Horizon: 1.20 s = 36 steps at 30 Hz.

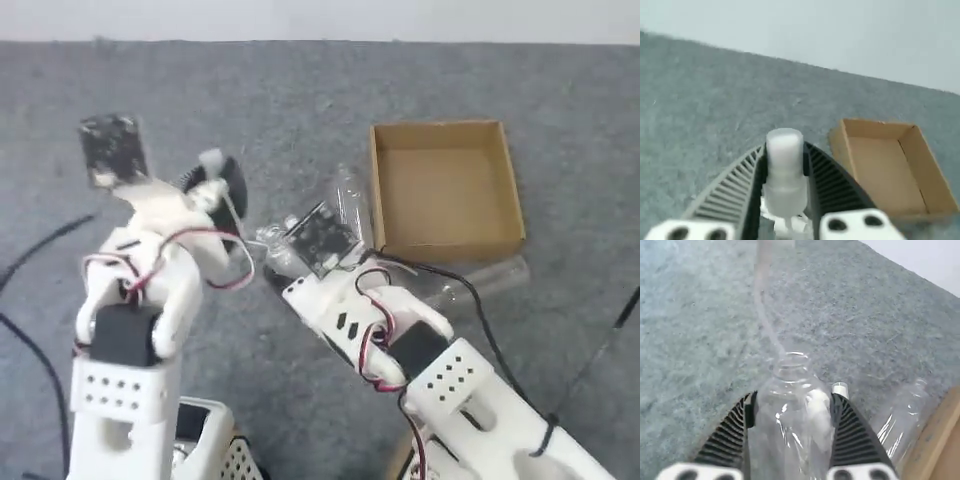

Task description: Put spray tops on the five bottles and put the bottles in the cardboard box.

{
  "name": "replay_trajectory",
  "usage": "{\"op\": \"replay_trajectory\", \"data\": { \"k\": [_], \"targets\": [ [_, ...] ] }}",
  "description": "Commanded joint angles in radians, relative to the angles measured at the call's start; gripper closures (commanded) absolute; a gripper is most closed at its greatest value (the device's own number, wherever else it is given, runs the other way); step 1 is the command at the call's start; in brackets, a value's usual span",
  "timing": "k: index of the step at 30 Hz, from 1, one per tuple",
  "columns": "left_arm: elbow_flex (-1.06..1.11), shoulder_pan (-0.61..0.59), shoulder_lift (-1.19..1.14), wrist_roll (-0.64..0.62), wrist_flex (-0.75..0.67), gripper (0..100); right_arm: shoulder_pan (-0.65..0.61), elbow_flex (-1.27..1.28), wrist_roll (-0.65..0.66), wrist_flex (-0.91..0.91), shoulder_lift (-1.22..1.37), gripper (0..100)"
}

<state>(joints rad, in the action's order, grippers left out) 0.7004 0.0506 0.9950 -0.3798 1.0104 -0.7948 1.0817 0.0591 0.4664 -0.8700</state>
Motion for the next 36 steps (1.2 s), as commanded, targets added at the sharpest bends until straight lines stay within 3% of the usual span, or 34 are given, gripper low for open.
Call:
{"op": "replay_trajectory", "data": {
  "k": [1,10,19,24,30,36],
  "targets": [
    [0.050,0.077,0.094,0.074,0.018,99,0.036,-0.008,-0.014,-0.030,-0.088,99.3],
    [0.176,0.115,0.097,0.075,-0.054,99,0.036,0.140,0.216,-0.039,-0.302,99.3],
    [0.211,0.232,0.098,0.071,-0.094,99,0.039,0.281,0.002,-0.272,-0.371,99.3],
    [0.225,0.233,0.100,0.074,-0.117,97,0.042,0.287,-0.009,-0.297,-0.341,99.3],
    [0.211,0.146,0.101,0.072,-0.094,81,0.044,0.288,-0.009,-0.288,-0.337,99.3],
    [0.111,0.130,0.101,0.075,-0.008,80,0.044,0.334,-0.008,-0.343,-0.337,99.3]
  ]
}}
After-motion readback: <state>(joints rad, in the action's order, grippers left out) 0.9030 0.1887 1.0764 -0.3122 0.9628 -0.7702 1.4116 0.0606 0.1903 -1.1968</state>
